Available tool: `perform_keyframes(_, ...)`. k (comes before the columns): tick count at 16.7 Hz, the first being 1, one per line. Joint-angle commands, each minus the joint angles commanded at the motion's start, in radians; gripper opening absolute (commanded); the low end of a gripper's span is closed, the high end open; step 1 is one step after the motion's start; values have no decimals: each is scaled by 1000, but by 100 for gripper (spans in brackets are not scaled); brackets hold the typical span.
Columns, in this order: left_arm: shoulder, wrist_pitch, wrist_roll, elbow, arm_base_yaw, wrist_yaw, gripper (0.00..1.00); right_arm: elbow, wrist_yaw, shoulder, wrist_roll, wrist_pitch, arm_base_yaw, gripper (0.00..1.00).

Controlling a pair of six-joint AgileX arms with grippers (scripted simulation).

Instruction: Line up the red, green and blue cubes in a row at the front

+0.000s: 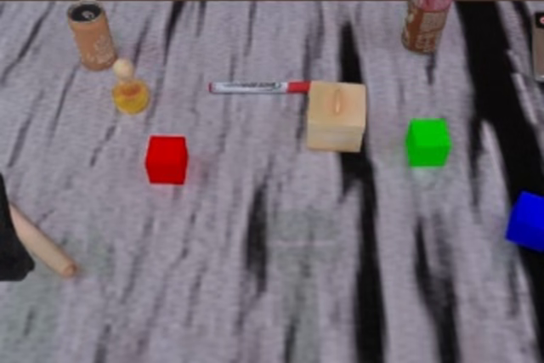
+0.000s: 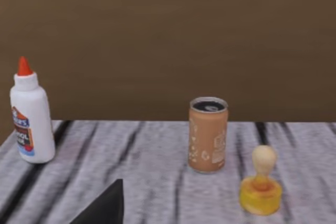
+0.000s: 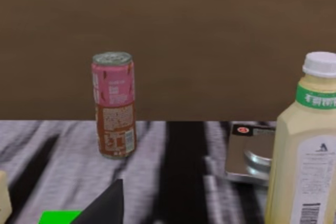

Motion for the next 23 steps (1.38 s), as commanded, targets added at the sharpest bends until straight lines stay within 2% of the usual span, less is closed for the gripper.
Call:
perform_keyframes(5, 61, -39, -9, 61, -15, 4, 100, 0, 0, 0, 0, 0, 0, 100)
perform_keyframes(9, 289, -172, -39, 284, -53, 7, 100, 0, 0, 0, 0, 0, 0, 100)
perform_keyframes(23, 1800, -934, -195, 1449, -243, 6, 100, 0, 0, 0, 0, 0, 0, 100)
